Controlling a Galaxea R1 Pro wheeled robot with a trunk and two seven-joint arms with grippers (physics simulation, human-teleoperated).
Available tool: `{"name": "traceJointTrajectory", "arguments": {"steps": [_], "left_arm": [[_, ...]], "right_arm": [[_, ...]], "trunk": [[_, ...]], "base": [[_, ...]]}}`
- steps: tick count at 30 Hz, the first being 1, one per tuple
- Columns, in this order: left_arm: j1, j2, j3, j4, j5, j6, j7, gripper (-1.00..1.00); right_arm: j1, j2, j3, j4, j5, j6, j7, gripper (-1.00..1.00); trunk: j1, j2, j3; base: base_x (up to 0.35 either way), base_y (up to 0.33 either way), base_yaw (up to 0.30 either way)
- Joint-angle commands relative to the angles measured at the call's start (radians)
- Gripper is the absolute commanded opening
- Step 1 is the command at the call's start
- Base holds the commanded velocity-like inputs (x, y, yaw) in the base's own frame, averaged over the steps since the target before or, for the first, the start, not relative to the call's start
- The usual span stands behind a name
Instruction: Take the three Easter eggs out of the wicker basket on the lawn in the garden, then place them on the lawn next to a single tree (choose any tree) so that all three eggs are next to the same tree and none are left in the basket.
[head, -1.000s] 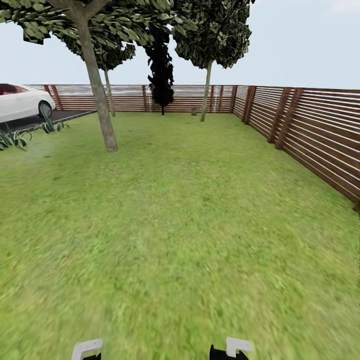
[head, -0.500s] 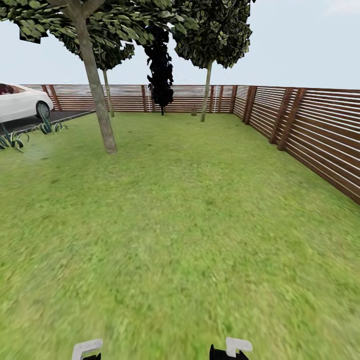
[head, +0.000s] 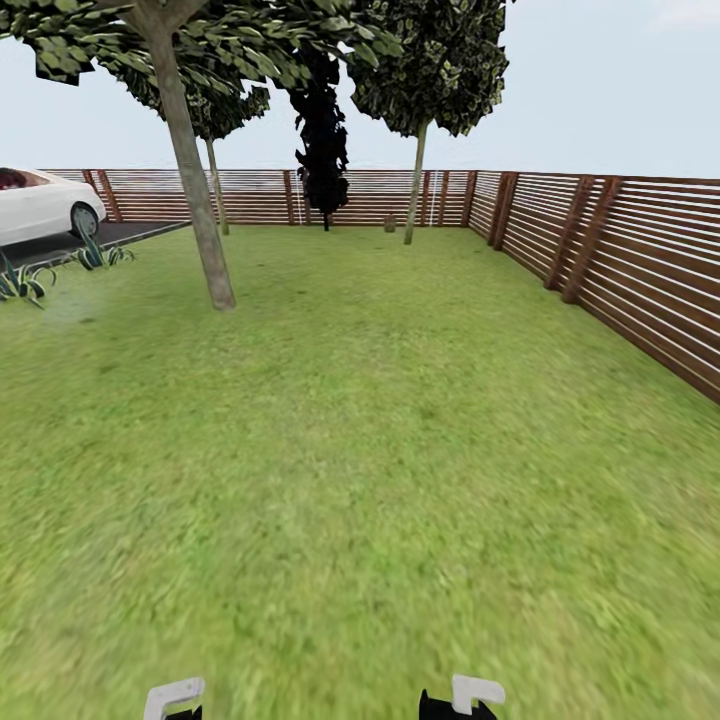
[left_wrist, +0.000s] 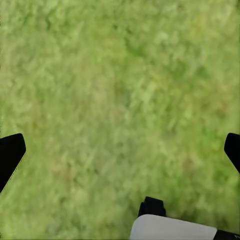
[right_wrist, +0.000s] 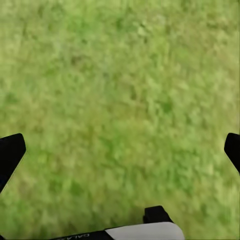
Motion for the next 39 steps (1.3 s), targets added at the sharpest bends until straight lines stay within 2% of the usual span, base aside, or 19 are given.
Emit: {"name": "traceJointTrajectory", "arguments": {"steps": [1,10,39], "left_arm": [[-0.001,0.000,0.003,0.001,0.000,-0.004,0.001,1.00],[-0.001,0.000,0.003,0.001,0.000,-0.004,0.002,1.00],[-0.001,0.000,0.003,0.001,-0.001,-0.004,0.002,1.00]], "right_arm": [[-0.001,0.000,0.003,0.001,-0.006,-0.004,-0.004,1.00],[-0.001,0.000,0.003,0.001,-0.006,-0.004,-0.004,1.00],[-0.001,0.000,0.003,0.010,-0.004,-0.004,-0.004,1.00]], "trunk": [[0.001,-0.002,-0.002],[0.001,-0.002,-0.002],[0.001,-0.002,-0.002]], "base": [[0.257,0.138,0.000],[0.259,0.088,0.000],[0.317,0.001,0.000]]}}
